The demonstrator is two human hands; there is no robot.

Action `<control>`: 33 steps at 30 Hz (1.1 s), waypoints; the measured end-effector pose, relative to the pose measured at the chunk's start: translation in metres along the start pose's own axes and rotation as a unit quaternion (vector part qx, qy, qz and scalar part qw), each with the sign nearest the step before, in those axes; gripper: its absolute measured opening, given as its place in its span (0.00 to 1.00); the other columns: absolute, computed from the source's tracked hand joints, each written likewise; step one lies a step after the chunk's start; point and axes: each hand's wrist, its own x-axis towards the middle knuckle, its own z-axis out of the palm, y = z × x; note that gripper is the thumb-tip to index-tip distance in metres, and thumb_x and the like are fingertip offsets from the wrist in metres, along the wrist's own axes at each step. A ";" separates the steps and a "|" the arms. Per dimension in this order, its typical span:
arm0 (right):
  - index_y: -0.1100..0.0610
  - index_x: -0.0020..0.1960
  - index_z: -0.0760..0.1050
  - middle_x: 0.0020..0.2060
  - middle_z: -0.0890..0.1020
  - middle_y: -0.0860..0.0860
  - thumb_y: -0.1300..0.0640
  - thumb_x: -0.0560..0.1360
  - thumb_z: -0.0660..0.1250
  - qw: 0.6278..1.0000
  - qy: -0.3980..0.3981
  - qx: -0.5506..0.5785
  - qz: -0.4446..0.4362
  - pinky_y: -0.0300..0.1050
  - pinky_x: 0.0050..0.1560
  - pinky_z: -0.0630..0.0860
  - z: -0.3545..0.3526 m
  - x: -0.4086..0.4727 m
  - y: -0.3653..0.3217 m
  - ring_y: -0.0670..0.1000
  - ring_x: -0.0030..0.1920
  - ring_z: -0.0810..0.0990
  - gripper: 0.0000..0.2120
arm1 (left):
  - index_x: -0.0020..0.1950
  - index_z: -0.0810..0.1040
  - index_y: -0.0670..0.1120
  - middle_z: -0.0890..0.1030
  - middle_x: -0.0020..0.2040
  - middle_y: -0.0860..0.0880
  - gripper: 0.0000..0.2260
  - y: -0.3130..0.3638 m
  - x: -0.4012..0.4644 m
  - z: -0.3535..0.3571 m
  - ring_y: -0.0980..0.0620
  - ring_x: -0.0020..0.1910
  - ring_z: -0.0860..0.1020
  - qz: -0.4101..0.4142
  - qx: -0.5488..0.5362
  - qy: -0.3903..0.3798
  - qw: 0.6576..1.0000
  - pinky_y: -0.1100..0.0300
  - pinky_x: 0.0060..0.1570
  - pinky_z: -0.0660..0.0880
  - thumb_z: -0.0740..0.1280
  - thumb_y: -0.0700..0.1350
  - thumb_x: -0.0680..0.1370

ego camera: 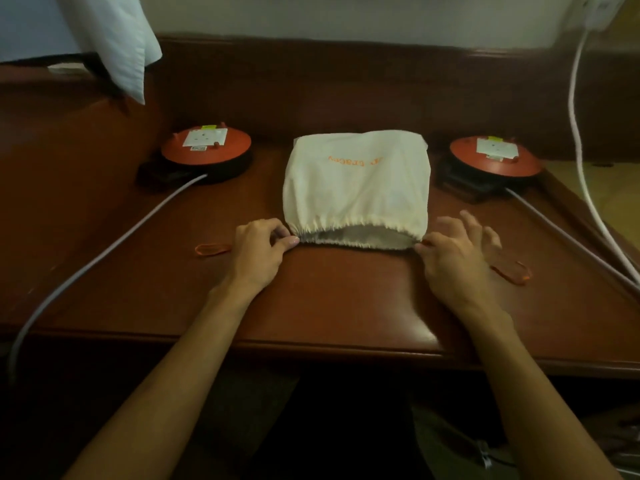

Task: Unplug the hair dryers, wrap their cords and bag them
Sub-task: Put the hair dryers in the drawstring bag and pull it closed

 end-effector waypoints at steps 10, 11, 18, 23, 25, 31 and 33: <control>0.56 0.40 0.81 0.37 0.82 0.57 0.56 0.78 0.71 0.924 0.072 0.338 0.162 0.56 0.41 0.78 -0.015 -0.013 0.007 0.54 0.36 0.78 0.08 | 0.43 0.80 0.52 0.83 0.43 0.52 0.05 -0.010 -0.003 -0.004 0.48 0.45 0.81 -0.033 0.027 0.055 0.998 0.42 0.54 0.77 0.74 0.49 0.77; 0.55 0.40 0.81 0.38 0.83 0.58 0.56 0.78 0.71 0.919 0.084 0.343 0.173 0.52 0.38 0.77 -0.018 -0.013 0.006 0.50 0.35 0.76 0.08 | 0.43 0.80 0.52 0.83 0.43 0.52 0.05 -0.011 -0.005 -0.006 0.48 0.45 0.81 -0.038 0.039 0.062 0.997 0.43 0.55 0.76 0.74 0.49 0.78; 0.62 0.47 0.80 0.45 0.81 0.58 0.56 0.80 0.67 0.946 0.094 0.243 0.194 0.39 0.45 0.76 -0.010 -0.015 0.008 0.54 0.43 0.78 0.09 | 0.56 0.81 0.52 0.81 0.58 0.48 0.06 -0.012 -0.008 -0.012 0.43 0.63 0.74 -0.074 0.135 0.044 0.987 0.42 0.64 0.65 0.68 0.50 0.81; 0.53 0.72 0.70 0.62 0.73 0.56 0.51 0.75 0.70 0.988 0.082 0.114 0.067 0.61 0.68 0.64 -0.005 -0.011 -0.006 0.57 0.66 0.67 0.26 | 0.73 0.73 0.55 0.75 0.69 0.49 0.20 0.006 -0.009 0.001 0.46 0.71 0.66 0.082 0.149 -0.004 0.985 0.46 0.70 0.57 0.66 0.55 0.81; 0.51 0.70 0.72 0.61 0.75 0.53 0.48 0.76 0.69 0.991 0.051 0.122 0.006 0.57 0.68 0.61 -0.002 -0.004 -0.017 0.55 0.65 0.67 0.24 | 0.71 0.73 0.53 0.77 0.66 0.49 0.23 0.015 -0.001 0.009 0.46 0.68 0.69 0.095 0.159 -0.021 0.982 0.47 0.68 0.57 0.66 0.61 0.79; 0.57 0.51 0.82 0.45 0.82 0.52 0.48 0.78 0.70 0.982 -0.001 0.187 0.007 0.54 0.53 0.74 0.010 0.008 -0.023 0.56 0.49 0.77 0.12 | 0.69 0.71 0.51 0.79 0.63 0.48 0.29 0.018 0.010 0.018 0.45 0.65 0.73 0.057 0.122 0.002 0.991 0.49 0.64 0.63 0.71 0.65 0.75; 0.57 0.45 0.82 0.38 0.83 0.52 0.51 0.79 0.69 0.975 0.007 0.222 0.006 0.52 0.44 0.77 0.011 0.006 -0.021 0.55 0.41 0.80 0.10 | 0.70 0.71 0.52 0.81 0.60 0.49 0.26 0.016 0.008 0.018 0.45 0.63 0.76 0.067 0.108 0.001 0.992 0.49 0.63 0.63 0.71 0.62 0.76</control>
